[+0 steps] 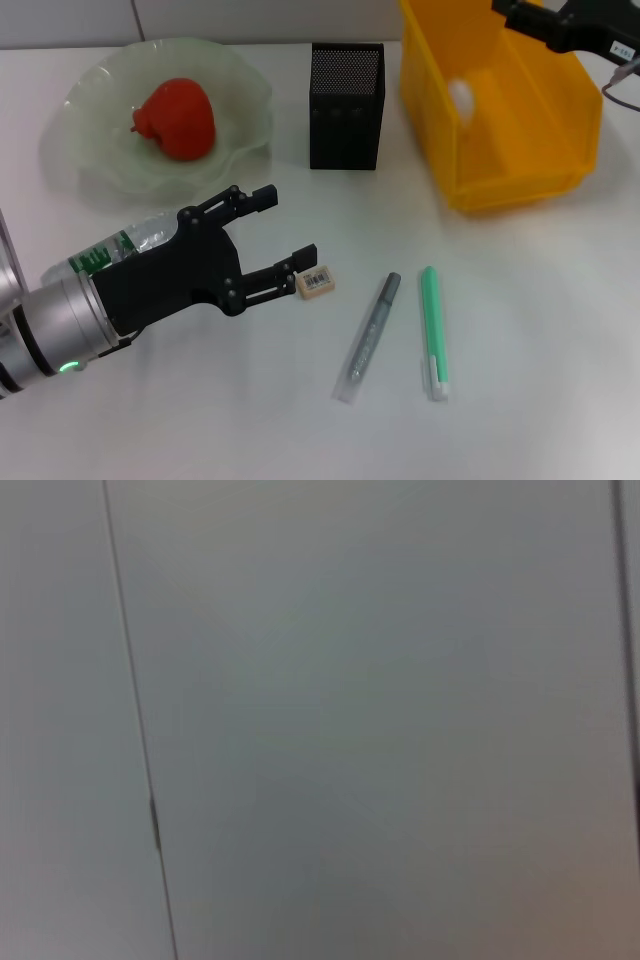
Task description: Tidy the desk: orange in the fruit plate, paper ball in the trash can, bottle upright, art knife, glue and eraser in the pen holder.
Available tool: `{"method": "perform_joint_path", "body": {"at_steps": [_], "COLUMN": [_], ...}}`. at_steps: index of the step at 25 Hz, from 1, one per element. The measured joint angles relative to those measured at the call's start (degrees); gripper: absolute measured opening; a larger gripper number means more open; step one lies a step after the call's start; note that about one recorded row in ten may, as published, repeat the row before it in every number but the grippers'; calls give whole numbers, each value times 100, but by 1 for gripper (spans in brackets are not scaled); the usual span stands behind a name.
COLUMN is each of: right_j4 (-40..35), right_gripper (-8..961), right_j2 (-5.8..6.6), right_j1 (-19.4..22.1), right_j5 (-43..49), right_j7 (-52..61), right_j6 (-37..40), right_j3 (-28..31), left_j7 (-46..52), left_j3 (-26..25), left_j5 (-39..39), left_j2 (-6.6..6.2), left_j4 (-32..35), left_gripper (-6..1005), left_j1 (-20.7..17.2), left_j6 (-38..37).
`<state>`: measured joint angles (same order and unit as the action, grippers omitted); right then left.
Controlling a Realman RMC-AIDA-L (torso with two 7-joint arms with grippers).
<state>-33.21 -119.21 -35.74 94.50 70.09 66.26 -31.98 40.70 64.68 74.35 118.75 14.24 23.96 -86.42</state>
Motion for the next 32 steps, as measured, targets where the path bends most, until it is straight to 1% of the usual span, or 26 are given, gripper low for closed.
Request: {"method": "perform_joint_path", "body": {"at_steps": [1, 3, 4, 6, 9, 13, 15, 16, 18, 19, 20, 21, 24, 25, 26, 28, 30, 32], "right_j4": [0, 25, 40, 75, 84, 84, 83, 83, 82, 82, 109, 109, 197, 230, 230, 268, 341, 346], "right_gripper": [777, 818, 818, 818, 818, 818, 818, 818, 818, 818, 818, 818, 817, 817, 817, 817, 817, 817], "right_j2": [0, 0, 4, 19, 33, 63, 82, 82, 88, 88, 74, 74, 52, 43, 43, 39, 38, 37], "right_j1": [0, 92, 146, 324, 553, 793, 901, 901, 915, 918, 914, 914, 871, 842, 842, 818, 788, 784], "right_j5": [0, -243, -369, -653, -798, -544, -61, -61, 320, 561, 915, 915, 1346, 1558, 1558, 1675, 1747, 1754], "right_j7": [0, -13, -18, -24, -22, -15, -29, -29, -40, -69, -159, -159, -380, -483, -483, -592, -714, -718], "right_j6": [0, 242, 401, 932, 1755, 2899, 3456, 3456, 3622, 3665, 3673, 3673, 3638, 3611, 3611, 3562, 3351, 3268], "right_j3": [0, 4, 10, 33, 15, -155, -243, -243, -250, -251, -253, -253, -255, -256, -256, -305, -540, -624], "left_j7": [7, 54, 76, 138, 162, 248, 271, 271, 402, 453, 453, 488, 525, 546, 546, 586, 635, 657], "left_j3": [0, 0, 0, 0, 0, 0, 0, 0, 7, 26, 26, 46, 55, 59, 59, 59, 66, 67], "left_j5": [0, 0, 0, 0, 0, 1, 4, 4, 42, 53, 53, 60, 65, 68, 68, 69, 80, 95], "left_j2": [-2, -7, -8, -13, -21, -51, -61, -61, -109, -137, -137, -179, -255, -307, -307, -353, -418, -441], "left_j4": [0, 14, 20, 41, 52, 65, 71, 71, 116, 131, 131, 133, 133, 133, 133, 132, 132, 133], "left_gripper": [819, 819, 819, 819, 819, 819, 819, 819, 819, 819, 819, 819, 819, 819, 819, 819, 819, 819], "left_j1": [5, 8, 7, 3, -3, -22, -26, -26, -44, -54, -54, -66, -90, -104, -104, -109, -114, -117], "left_j6": [2, 6, 6, 5, -16, -38, -41, -41, -56, -73, -73, -100, -181, -263, -263, -329, -390, -419]}}
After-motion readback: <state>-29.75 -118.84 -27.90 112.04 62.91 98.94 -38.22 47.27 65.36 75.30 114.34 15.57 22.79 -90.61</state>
